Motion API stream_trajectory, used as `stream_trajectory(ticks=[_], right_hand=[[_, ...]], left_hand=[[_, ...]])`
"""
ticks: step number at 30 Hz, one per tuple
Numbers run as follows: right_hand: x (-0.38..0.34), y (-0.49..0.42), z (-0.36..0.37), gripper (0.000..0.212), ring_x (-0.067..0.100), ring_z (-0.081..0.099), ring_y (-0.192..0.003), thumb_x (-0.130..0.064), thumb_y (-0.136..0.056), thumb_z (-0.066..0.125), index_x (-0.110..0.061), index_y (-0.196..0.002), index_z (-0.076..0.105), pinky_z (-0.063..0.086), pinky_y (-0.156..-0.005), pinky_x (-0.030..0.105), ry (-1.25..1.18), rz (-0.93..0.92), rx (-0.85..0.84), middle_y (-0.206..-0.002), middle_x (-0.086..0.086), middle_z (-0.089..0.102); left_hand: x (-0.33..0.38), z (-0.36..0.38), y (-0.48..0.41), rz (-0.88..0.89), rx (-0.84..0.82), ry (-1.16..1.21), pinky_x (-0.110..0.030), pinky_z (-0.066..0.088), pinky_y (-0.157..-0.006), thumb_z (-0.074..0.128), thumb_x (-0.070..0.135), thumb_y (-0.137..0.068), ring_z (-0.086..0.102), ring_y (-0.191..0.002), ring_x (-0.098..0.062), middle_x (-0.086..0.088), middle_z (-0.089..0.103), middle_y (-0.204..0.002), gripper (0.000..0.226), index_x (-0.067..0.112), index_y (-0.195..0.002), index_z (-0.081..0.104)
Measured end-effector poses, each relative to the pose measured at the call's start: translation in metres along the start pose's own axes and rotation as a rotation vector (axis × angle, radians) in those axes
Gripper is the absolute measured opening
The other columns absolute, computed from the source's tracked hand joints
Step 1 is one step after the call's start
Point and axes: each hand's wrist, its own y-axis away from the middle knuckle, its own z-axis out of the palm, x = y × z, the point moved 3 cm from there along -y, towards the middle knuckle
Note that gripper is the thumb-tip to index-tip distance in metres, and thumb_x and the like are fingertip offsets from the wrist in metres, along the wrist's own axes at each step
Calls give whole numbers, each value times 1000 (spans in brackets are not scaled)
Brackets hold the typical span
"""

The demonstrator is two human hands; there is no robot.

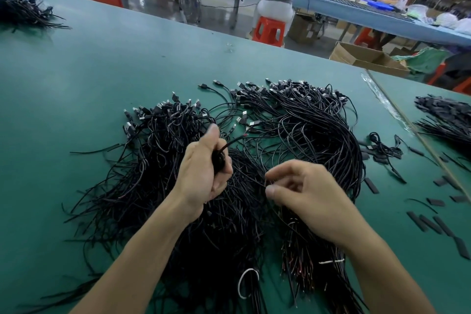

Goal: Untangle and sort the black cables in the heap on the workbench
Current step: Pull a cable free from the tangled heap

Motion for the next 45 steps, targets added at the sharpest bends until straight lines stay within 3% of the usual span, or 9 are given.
stream_trajectory(ticks=[4,10,16,23,29,33,37,42,45], right_hand=[[-21,-1,-3,19,10,71,-70,-6,-90,69,-24,-93,74,51,-64,15,-359,-116,158,-81,-2,74],[-36,1,14,22,7,66,-60,-3,-92,66,-22,-88,76,47,-55,13,-436,-148,50,-79,-2,74],[-41,2,17,16,12,67,-61,5,-92,62,-11,-92,61,49,-54,17,-670,-93,29,-77,5,73],[-38,1,22,14,17,64,-52,4,-92,63,-9,-90,56,44,-45,19,-699,-7,14,-62,7,67],[-30,2,23,21,13,66,-61,-1,-82,76,-9,-94,60,46,-50,19,-719,122,23,-74,6,72],[-28,5,30,15,8,64,-58,-5,-79,79,-14,-85,70,45,-49,15,-601,141,56,-68,3,72],[-30,6,25,15,17,67,-61,-8,-84,74,-22,-80,74,55,-57,27,-433,34,273,-70,-2,73],[-45,6,23,26,6,66,-65,-6,-93,61,-27,-93,76,48,-56,16,-197,-177,167,-76,-13,73],[-51,5,19,30,4,68,-74,-4,-94,59,-26,-94,78,51,-64,18,-108,-209,122,-80,-15,74]], left_hand=[[0,8,3,-5,-184,-132,-13,23,-35,47,34,-90,27,-25,-7,5,37,-35,44,18,-51,59],[1,15,5,9,-236,-169,-19,28,-34,57,35,-88,40,-42,-22,-26,57,-69,26,20,-108,60],[3,21,8,112,-207,-67,-76,38,-55,50,43,-94,52,-60,-55,-30,66,-86,40,22,-122,70],[3,24,8,162,-223,-99,-16,46,-50,38,42,-100,56,-47,-8,3,65,-56,47,12,-124,66],[2,23,7,245,-23,-225,-12,42,-51,32,37,-105,54,-47,1,14,62,-54,46,18,-115,72],[2,22,7,222,61,-218,-30,24,-40,34,48,-101,28,-39,-19,-24,28,-45,46,34,-102,78],[2,20,7,181,4,-130,-23,28,-37,47,43,-93,31,-37,-14,-4,40,-47,33,31,-108,74],[1,26,9,167,-131,-74,-58,44,-51,55,36,-84,51,-58,-54,-42,58,-76,39,25,-120,65],[-1,23,8,207,-95,-122,-21,40,-42,54,36,-85,48,-43,-11,-6,59,-62,33,19,-109,69]])
